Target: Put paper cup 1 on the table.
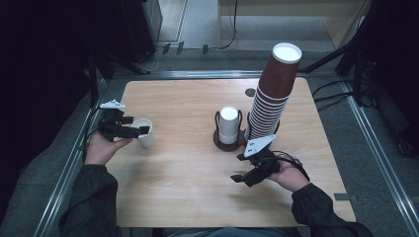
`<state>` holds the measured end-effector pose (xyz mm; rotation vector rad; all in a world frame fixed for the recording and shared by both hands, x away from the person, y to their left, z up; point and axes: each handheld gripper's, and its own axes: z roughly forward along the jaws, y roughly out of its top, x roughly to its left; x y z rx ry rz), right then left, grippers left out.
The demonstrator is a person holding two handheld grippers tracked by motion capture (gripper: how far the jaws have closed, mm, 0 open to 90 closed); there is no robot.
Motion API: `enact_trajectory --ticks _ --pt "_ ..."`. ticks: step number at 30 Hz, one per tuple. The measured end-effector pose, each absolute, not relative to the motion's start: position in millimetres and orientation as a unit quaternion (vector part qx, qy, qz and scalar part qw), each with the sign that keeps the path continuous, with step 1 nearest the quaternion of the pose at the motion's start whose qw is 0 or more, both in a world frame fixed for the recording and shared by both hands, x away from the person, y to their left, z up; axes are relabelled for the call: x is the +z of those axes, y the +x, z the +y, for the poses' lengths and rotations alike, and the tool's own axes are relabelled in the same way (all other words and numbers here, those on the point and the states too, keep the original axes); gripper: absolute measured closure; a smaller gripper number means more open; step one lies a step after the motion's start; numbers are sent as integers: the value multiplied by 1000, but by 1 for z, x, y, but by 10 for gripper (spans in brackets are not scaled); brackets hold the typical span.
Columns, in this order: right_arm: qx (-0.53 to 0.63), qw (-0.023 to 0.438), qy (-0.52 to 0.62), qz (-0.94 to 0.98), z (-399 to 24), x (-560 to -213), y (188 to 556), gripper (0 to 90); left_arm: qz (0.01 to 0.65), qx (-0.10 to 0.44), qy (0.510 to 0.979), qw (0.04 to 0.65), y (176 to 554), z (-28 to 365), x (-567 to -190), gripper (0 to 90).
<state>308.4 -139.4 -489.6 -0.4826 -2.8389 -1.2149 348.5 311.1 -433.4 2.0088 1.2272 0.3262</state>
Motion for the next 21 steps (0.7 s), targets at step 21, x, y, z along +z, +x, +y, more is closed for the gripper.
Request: enact_trajectory --ticks 21 --pt "-407 45 -188 -893 -154 -469 314 166 425 66 811 397 336 270 -428 336"
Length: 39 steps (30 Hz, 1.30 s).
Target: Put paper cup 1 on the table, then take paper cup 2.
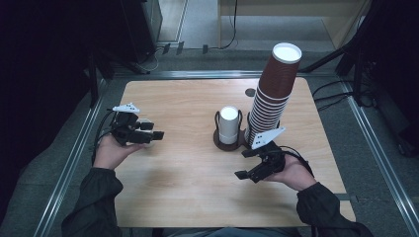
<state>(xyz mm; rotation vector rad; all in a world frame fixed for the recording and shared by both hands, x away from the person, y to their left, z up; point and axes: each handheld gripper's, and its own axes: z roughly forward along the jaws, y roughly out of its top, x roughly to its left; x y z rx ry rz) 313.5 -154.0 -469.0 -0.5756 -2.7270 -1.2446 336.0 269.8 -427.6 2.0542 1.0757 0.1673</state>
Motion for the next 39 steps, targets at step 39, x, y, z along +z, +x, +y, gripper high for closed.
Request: enact_trajectory --ticks 39 --pt "-393 -12 -210 -895 -189 -442 316 274 326 16 860 393 319 169 -440 509"
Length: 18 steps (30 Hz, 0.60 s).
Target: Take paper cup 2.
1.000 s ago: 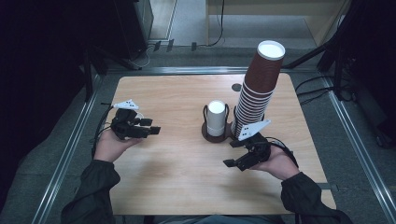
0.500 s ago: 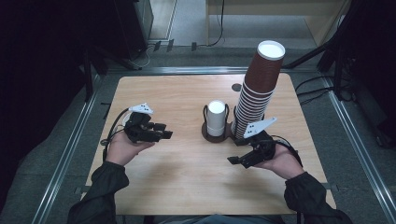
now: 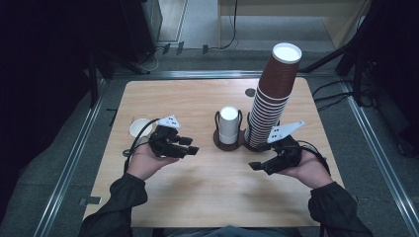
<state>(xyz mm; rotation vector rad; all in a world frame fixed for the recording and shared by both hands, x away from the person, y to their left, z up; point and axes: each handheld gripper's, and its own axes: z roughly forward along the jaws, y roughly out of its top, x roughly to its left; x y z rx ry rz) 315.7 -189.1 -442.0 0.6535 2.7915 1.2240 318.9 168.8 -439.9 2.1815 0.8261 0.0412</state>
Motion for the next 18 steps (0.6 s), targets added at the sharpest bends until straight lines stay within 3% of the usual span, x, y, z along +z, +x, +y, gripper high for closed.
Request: enact_trajectory --ticks 14,18 --pt "389 43 212 895 -211 -399 317 271 299 -5 867 398 314 141 -448 384" --pt "392 47 213 894 -220 -386 320 263 295 -3 870 395 314 137 -449 386"
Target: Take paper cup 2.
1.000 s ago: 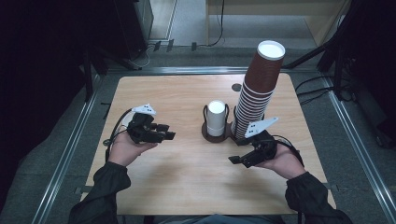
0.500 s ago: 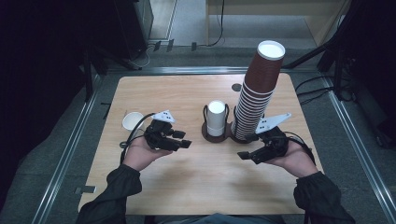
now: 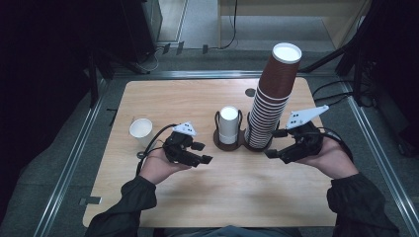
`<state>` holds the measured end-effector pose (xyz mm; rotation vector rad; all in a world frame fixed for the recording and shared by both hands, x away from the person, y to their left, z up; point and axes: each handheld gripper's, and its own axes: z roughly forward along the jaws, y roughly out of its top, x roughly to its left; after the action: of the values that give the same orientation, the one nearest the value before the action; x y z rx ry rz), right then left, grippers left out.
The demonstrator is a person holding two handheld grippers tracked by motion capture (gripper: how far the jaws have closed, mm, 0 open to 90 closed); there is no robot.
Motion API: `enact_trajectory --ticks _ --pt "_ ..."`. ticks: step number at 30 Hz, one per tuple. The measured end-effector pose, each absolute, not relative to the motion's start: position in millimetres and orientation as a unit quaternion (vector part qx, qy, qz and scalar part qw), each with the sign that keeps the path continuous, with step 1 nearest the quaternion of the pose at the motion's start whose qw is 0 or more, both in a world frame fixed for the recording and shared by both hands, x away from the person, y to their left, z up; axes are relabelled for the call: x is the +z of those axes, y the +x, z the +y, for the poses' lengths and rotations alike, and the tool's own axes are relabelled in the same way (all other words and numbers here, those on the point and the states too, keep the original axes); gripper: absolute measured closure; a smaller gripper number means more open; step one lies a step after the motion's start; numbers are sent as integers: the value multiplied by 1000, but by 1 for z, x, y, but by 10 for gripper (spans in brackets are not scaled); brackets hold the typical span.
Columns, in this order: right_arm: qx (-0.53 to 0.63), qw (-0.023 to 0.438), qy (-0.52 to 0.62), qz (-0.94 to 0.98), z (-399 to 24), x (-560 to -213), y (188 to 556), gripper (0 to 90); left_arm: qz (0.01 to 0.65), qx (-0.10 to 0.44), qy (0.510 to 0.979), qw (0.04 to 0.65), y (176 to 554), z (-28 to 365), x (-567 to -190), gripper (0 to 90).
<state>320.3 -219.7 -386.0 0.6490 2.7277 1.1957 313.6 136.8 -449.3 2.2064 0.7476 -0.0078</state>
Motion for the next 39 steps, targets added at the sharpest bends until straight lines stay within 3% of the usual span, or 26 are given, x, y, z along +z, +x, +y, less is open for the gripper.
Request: enact_trajectory --ticks 17,39 --pt "400 61 219 888 -242 -329 333 262 291 -2 871 396 314 135 -456 334" --pt "401 87 220 885 -267 -268 358 245 284 3 877 387 316 138 -462 340"
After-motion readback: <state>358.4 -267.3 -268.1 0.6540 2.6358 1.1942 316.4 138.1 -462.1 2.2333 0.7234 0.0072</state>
